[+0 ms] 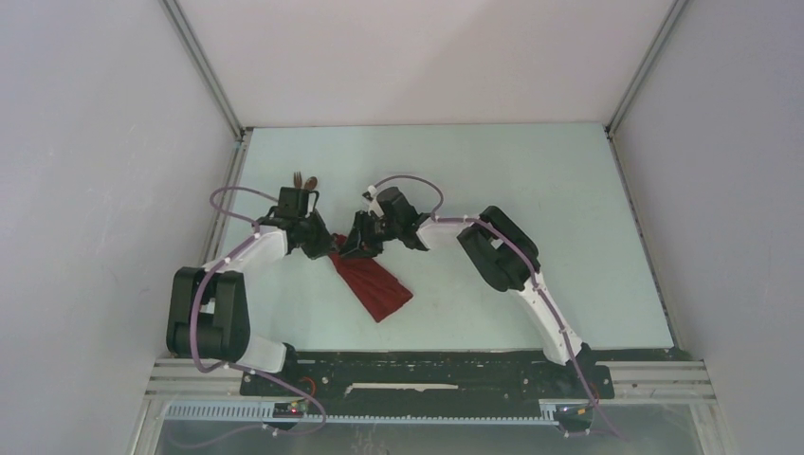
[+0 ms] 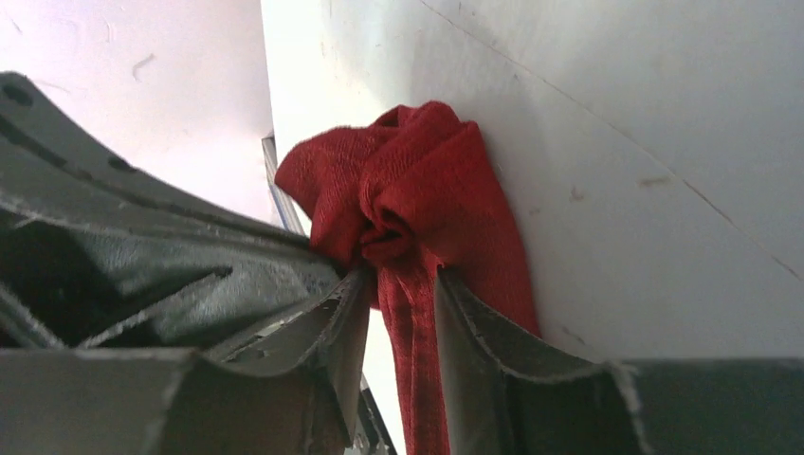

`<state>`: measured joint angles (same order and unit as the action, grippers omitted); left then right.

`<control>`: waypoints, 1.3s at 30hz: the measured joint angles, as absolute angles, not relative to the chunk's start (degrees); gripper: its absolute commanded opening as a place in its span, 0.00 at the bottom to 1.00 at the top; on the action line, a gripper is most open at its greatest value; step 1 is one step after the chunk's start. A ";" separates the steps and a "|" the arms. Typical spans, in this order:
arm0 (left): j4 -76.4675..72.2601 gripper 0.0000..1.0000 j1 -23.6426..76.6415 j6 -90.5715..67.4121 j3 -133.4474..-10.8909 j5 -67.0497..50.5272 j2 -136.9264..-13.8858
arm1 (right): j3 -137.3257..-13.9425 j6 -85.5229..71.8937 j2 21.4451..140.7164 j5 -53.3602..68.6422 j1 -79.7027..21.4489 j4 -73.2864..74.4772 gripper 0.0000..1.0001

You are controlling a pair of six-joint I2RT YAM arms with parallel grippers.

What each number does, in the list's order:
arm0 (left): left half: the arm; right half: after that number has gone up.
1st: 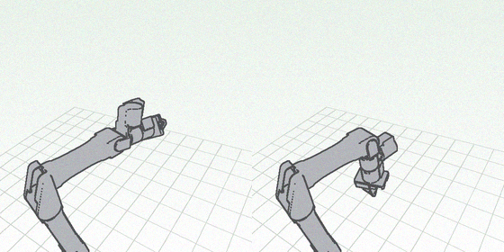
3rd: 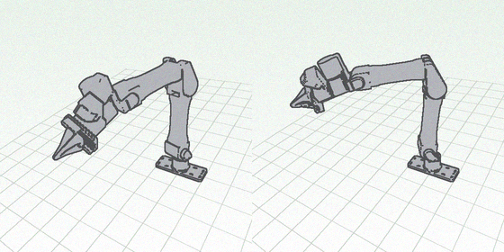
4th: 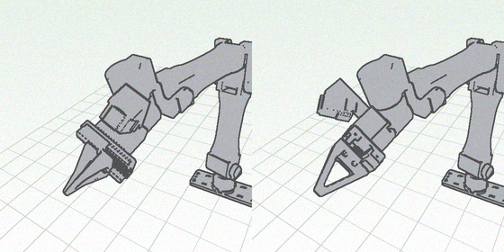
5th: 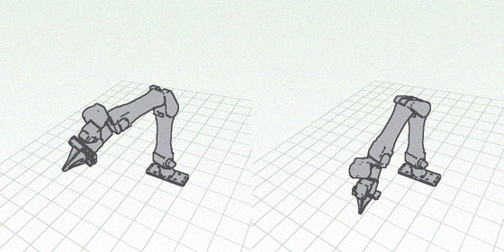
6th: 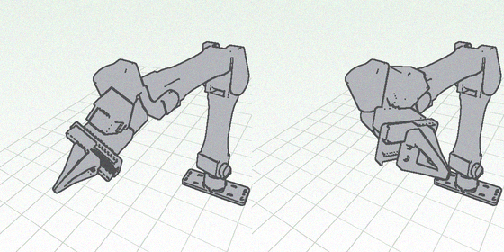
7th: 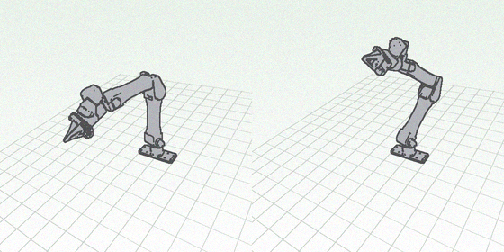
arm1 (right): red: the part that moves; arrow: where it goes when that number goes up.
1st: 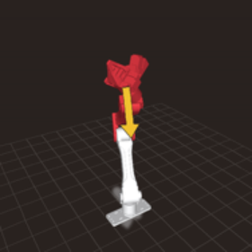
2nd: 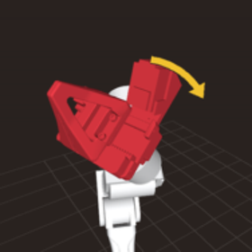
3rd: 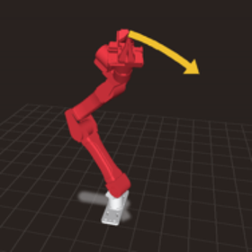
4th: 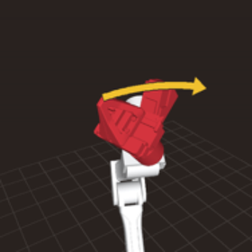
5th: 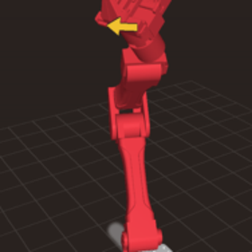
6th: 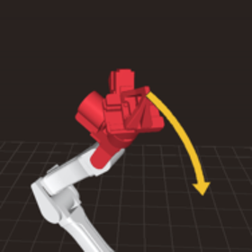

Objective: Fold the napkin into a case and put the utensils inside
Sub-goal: Grasp the top corner of the smaller rectangle folded napkin from the folded napkin.

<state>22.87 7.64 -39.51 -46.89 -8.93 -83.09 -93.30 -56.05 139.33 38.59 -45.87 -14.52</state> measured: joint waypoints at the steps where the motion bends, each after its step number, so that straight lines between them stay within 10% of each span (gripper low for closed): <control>1: 22.83 0.00 7.22 -39.59 -46.89 -9.37 -82.94 | -92.23 -55.33 138.34 38.35 -45.78 -14.63 0.46; 7: 22.72 0.00 7.01 -39.62 -44.97 -9.91 -82.96 | -87.94 -52.88 135.48 39.99 -44.71 -16.36 0.47; 15: 22.79 0.00 6.98 -39.59 -43.27 -10.70 -82.96 | -85.93 -52.86 134.65 41.36 -43.83 -18.09 0.14; 39: 23.27 0.00 6.81 -39.48 -43.27 -10.63 -81.65 | -93.03 -53.80 139.17 43.00 -43.44 -19.09 0.33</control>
